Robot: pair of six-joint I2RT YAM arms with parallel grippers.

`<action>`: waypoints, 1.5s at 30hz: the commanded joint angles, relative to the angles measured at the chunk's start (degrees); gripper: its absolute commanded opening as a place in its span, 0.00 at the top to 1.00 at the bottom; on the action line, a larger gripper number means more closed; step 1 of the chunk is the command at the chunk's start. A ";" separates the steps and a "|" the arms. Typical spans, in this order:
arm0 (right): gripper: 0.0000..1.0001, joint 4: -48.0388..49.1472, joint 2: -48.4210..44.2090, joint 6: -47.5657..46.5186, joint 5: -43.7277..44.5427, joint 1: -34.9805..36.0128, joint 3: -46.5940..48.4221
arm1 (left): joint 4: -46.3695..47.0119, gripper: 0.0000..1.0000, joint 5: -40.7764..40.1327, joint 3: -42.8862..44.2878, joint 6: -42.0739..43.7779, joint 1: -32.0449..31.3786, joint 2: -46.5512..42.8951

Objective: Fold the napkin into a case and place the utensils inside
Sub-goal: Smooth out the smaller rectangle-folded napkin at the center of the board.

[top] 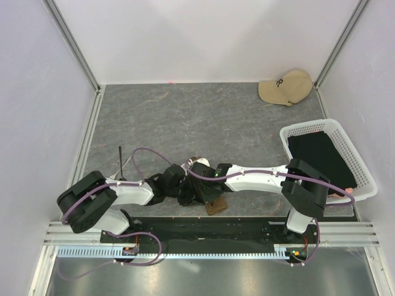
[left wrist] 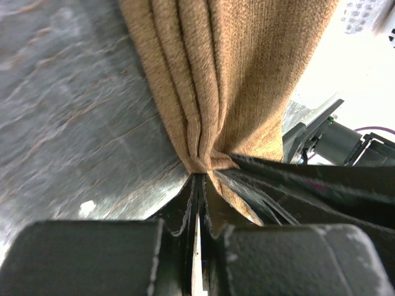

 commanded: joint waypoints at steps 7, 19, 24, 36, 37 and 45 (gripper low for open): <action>0.58 3.98 -6.25 1.51 -1.09 -0.45 -1.82 | -20.13 0.87 -8.16 4.68 6.54 3.65 -16.51; 0.50 6.17 -15.92 3.44 -5.58 -3.62 -5.59 | -15.22 0.90 -1.93 17.43 10.94 6.65 -1.94; 0.54 8.99 -16.10 3.97 -6.37 -4.23 -8.40 | -12.76 0.92 -2.10 17.00 11.12 6.83 1.85; 0.86 28.06 -12.42 10.82 -14.10 -4.67 -23.61 | -13.55 0.93 -4.39 14.18 13.93 8.85 10.01; 0.86 28.50 -11.89 10.65 -13.84 -4.67 -23.79 | -13.82 0.93 -4.82 14.36 14.80 8.93 10.29; 0.88 23.77 -14.42 8.28 -13.05 -6.25 -19.31 | -22.69 0.85 -6.50 20.42 21.05 8.85 3.54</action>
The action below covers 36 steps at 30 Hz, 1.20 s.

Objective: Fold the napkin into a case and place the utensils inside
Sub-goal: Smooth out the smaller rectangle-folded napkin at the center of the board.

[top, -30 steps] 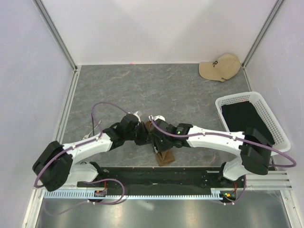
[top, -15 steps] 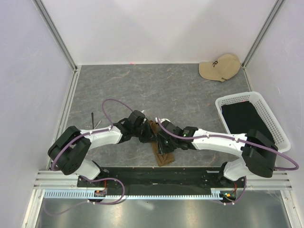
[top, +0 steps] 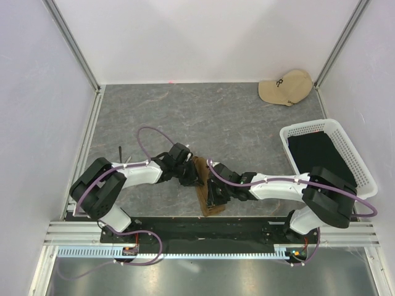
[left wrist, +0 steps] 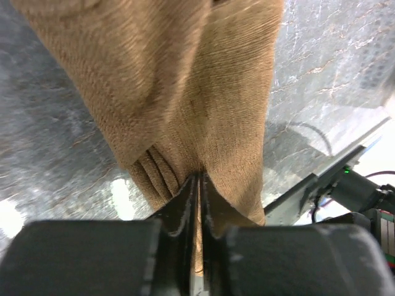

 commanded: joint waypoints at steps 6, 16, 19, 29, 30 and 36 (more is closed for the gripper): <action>0.76 -6.64 -6.58 -3.82 -0.35 -5.62 8.05 | -17.82 0.63 -8.74 8.41 10.31 0.63 -13.73; 0.64 -2.26 1.84 -4.45 -2.29 -15.81 16.05 | -27.85 0.62 -20.60 22.13 21.13 3.09 -4.53; 0.76 2.04 5.27 -2.87 -4.12 -17.83 16.76 | -28.99 0.63 -22.02 24.95 22.97 3.09 -0.41; 1.00 11.45 13.88 -0.05 -11.78 -20.13 16.76 | -28.65 0.67 -21.93 26.89 23.94 3.00 4.70; 1.00 12.07 14.24 0.13 -11.87 -20.13 16.76 | -28.39 0.67 -21.76 26.89 23.94 3.00 4.97; 1.00 15.14 16.70 1.71 -13.36 -20.13 17.11 | -27.42 0.67 -20.80 26.71 23.50 3.00 5.76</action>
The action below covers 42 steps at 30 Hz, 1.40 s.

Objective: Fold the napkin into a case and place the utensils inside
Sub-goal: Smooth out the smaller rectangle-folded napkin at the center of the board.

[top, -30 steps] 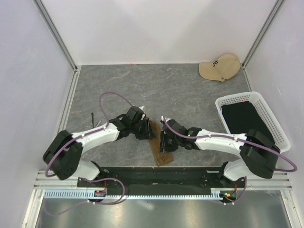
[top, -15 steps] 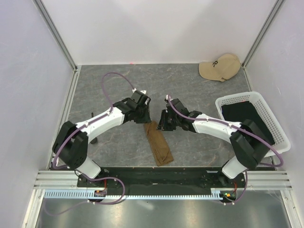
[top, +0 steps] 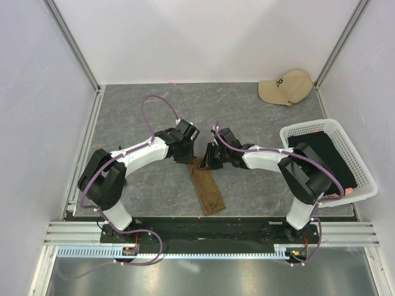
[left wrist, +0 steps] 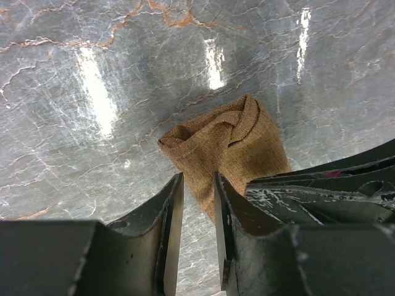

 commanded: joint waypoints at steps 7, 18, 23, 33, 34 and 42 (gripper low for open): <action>1.00 6.63 3.82 2.28 -2.61 -0.02 2.80 | 2.12 0.63 1.31 1.97 1.86 -0.56 0.36; 1.00 7.78 4.35 2.72 -3.14 -0.02 2.10 | 2.73 0.62 1.49 2.32 1.16 -1.35 1.50; 1.00 8.83 5.05 3.25 -3.84 -0.28 1.92 | 2.73 0.70 0.88 2.67 1.07 -1.44 3.00; 1.00 9.27 5.40 3.16 -4.55 -0.55 1.84 | 2.82 0.84 -0.79 2.32 0.99 -1.44 1.60; 1.00 9.27 5.57 3.25 -4.55 -0.63 1.75 | 2.73 0.86 -0.88 2.32 0.99 -1.44 1.59; 1.00 11.38 7.33 4.30 -5.51 -0.72 1.92 | 2.73 0.98 2.54 2.15 -0.59 -1.44 0.37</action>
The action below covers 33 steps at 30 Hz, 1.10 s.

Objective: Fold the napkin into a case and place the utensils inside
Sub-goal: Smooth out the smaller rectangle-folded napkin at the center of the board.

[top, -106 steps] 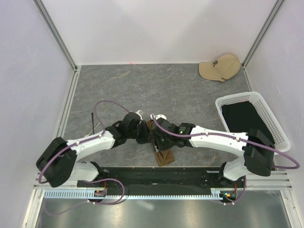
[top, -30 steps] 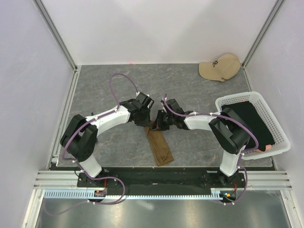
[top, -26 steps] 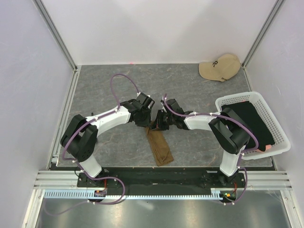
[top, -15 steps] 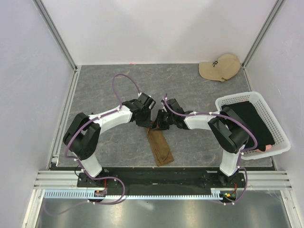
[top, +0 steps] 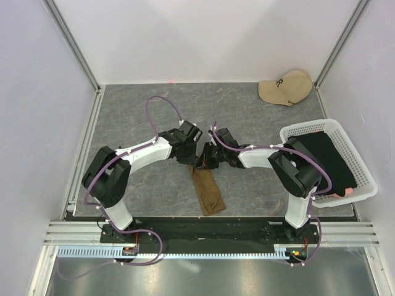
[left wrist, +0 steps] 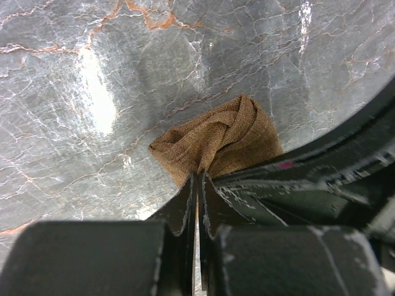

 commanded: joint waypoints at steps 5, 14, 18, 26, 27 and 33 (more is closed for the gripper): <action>1.00 6.21 3.73 2.04 -1.32 -0.31 1.66 | 4.72 0.98 9.16 -1.29 -4.59 -0.22 -4.49; 1.00 6.22 6.82 0.90 -1.67 -0.22 2.02 | 10.63 0.98 10.69 -8.77 -11.80 0.31 -8.28; 1.00 4.64 3.67 -0.86 -4.30 -0.22 0.00 | 10.80 0.98 9.71 -7.90 -12.24 1.89 -7.06; 0.98 -12.84 -6.01 -11.74 0.08 0.22 0.69 | 12.56 0.98 9.98 -6.57 -13.39 2.60 -3.18; 0.97 -14.60 -7.41 -12.72 0.87 0.39 1.04 | 12.56 0.98 9.63 -6.75 -13.47 2.60 -3.44; 0.91 -25.59 -12.42 -18.60 7.46 2.85 2.89 | 13.26 0.77 10.50 -7.36 -12.86 2.77 -5.98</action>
